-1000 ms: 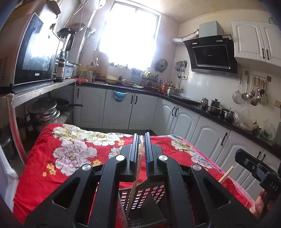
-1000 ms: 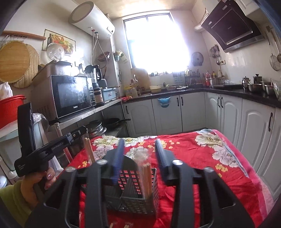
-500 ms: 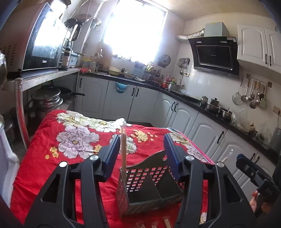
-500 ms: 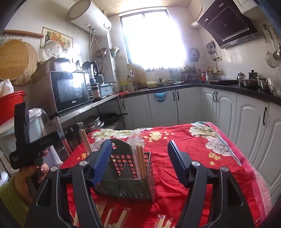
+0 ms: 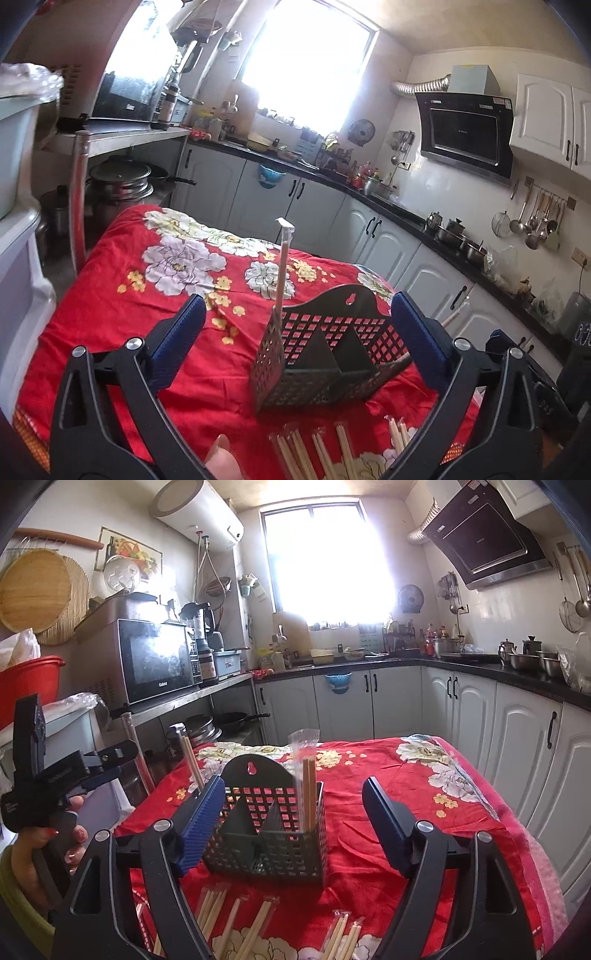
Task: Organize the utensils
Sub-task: 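Withdraw both tools from the caddy toward the remaining chopstick packs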
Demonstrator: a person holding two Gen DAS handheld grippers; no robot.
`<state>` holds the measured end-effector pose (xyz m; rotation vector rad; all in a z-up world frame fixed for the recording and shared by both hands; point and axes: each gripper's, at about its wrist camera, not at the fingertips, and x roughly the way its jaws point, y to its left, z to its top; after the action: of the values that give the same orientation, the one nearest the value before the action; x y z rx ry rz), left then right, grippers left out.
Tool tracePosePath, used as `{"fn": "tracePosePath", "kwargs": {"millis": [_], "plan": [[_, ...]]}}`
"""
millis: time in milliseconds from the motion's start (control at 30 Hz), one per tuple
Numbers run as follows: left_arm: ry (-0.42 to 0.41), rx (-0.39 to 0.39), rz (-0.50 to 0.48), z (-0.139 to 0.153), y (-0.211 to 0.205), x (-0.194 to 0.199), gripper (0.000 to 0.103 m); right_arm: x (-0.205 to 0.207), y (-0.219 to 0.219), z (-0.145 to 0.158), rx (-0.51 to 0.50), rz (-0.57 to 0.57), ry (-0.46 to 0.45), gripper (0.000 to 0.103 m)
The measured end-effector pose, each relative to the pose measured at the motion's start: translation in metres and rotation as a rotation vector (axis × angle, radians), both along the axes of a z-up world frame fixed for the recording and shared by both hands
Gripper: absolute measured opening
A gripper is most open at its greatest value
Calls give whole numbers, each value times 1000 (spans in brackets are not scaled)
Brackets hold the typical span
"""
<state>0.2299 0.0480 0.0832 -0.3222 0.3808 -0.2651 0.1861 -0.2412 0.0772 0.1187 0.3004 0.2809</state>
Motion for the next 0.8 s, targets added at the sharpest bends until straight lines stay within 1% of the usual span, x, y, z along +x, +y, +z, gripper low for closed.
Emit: {"fn": "tracePosePath", "kwargs": {"millis": [200,333,400,800], "plan": [[25,-4,11,-6,6,-15,92,-12,4,-6,-14,9,4,78],[34,12,13,-9,6,-25,92,-19,9,-11,-32,25,17,78],[47,0,12,-13,10,-28,92,-21,12,-13,-37,32,25,78],[143,0,41,-39,26,-47,92,-29,28,-34,-69,78,110,78]]}}
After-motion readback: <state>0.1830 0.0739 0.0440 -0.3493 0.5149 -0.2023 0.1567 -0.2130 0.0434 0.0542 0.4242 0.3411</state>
